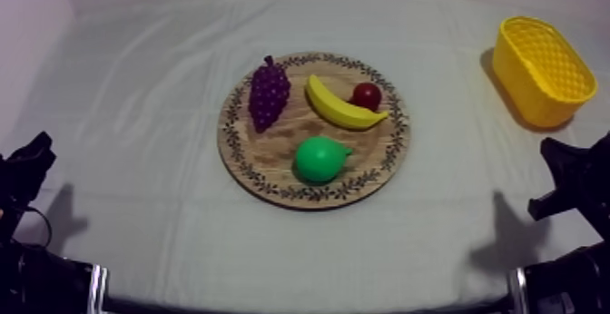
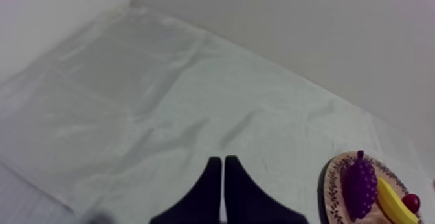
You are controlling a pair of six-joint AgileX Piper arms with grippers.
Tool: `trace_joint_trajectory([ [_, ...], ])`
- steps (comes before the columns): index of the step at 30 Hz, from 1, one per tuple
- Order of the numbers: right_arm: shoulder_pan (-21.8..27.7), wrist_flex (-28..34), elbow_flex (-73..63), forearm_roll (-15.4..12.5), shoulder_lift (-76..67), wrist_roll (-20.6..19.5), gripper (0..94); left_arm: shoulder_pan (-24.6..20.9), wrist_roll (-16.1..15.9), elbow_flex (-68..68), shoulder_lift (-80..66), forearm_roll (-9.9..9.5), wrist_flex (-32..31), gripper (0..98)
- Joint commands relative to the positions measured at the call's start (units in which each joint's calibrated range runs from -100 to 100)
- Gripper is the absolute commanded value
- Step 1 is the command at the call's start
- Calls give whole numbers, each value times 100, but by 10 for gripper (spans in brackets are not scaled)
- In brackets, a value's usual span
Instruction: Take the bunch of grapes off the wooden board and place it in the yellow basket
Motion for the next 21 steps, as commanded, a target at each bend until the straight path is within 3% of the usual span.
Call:
trace_joint_trajectory([
  [1, 2, -53, 2, 32, 31, -67, 4, -3, 1, 0, 5, 2, -1, 1],
  [6, -54, -572, -185, 223, 549, -366, 3, -3, 1, 0, 5, 2, -1, 1],
  [11, -112, -614, -1126, 92, 1415, -497, 3, -3, 1, 0, 5, 2, -1, 1],
  [16, -181, -114, -2666, -184, 2479, -565, 3, -3, 1, 0, 5, 2, -1, 1],
  [21, -384, 730, -4309, -289, 3551, -780, 3, -3, 1, 0, 5, 2, -1, 1],
])
